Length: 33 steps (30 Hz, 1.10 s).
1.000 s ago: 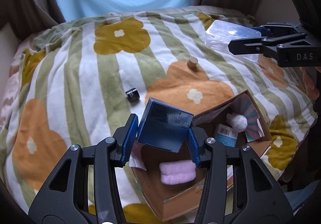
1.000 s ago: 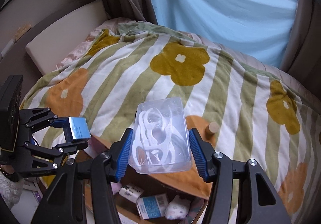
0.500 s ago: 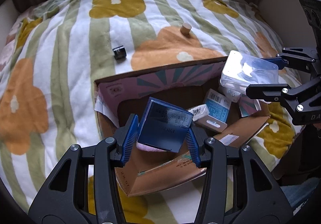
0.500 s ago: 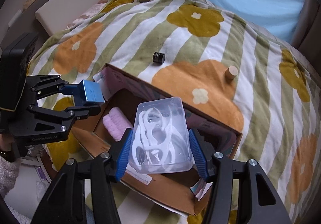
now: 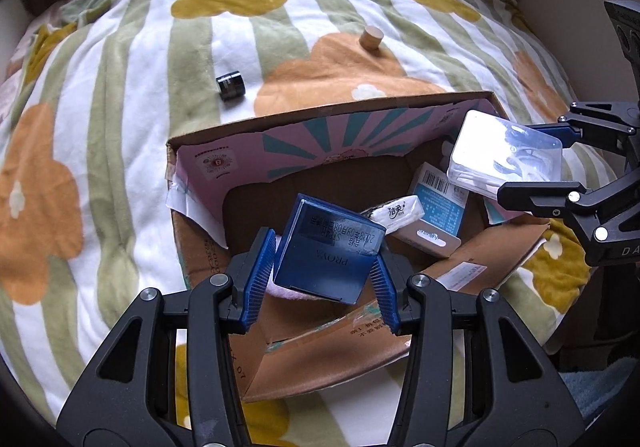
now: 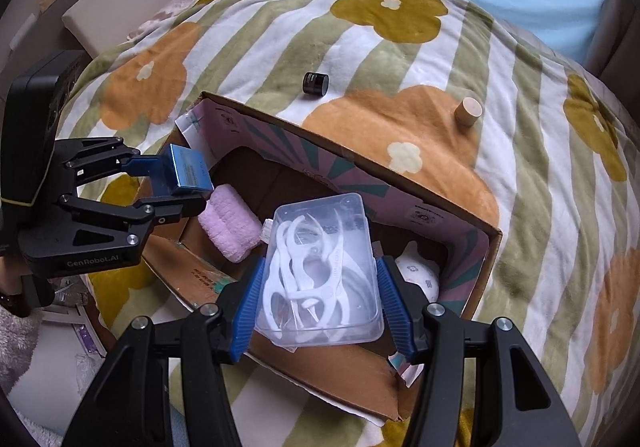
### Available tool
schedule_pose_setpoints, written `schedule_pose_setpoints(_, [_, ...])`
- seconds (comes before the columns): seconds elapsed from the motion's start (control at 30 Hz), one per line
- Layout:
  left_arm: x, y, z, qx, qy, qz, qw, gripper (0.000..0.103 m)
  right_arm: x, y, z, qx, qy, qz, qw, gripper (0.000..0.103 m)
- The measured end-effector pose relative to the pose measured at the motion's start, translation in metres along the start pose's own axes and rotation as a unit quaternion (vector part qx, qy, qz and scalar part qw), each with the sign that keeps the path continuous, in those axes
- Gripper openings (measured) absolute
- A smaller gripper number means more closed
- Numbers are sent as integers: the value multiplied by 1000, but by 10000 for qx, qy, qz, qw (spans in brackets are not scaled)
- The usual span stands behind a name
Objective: Organize objects
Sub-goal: 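Carry the cube box and earphone case over the cardboard box and open both tools, then move both tools back toward the black jar and beige disc on the bed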
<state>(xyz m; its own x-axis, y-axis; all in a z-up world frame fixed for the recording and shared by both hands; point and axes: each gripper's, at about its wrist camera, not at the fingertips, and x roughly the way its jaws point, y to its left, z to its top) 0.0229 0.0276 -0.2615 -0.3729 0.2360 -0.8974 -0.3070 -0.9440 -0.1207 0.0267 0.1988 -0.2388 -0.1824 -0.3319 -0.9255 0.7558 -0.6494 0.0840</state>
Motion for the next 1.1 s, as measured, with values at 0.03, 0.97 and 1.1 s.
schedule_pose_setpoints(0.03, [1, 0, 0, 17, 6, 32, 10000, 43, 1, 0, 0, -15, 20, -27, 10000, 52])
schedule_pose_setpoints(0.97, [-10, 21, 9, -289, 110, 142, 9994, 103, 0, -38, -11, 837, 166, -22, 9964, 83])
schedule_pose_setpoints(1.1, [-9, 25, 16, -306, 73, 100, 9995, 103, -1, -40, -7, 837, 128, -82, 9964, 83])
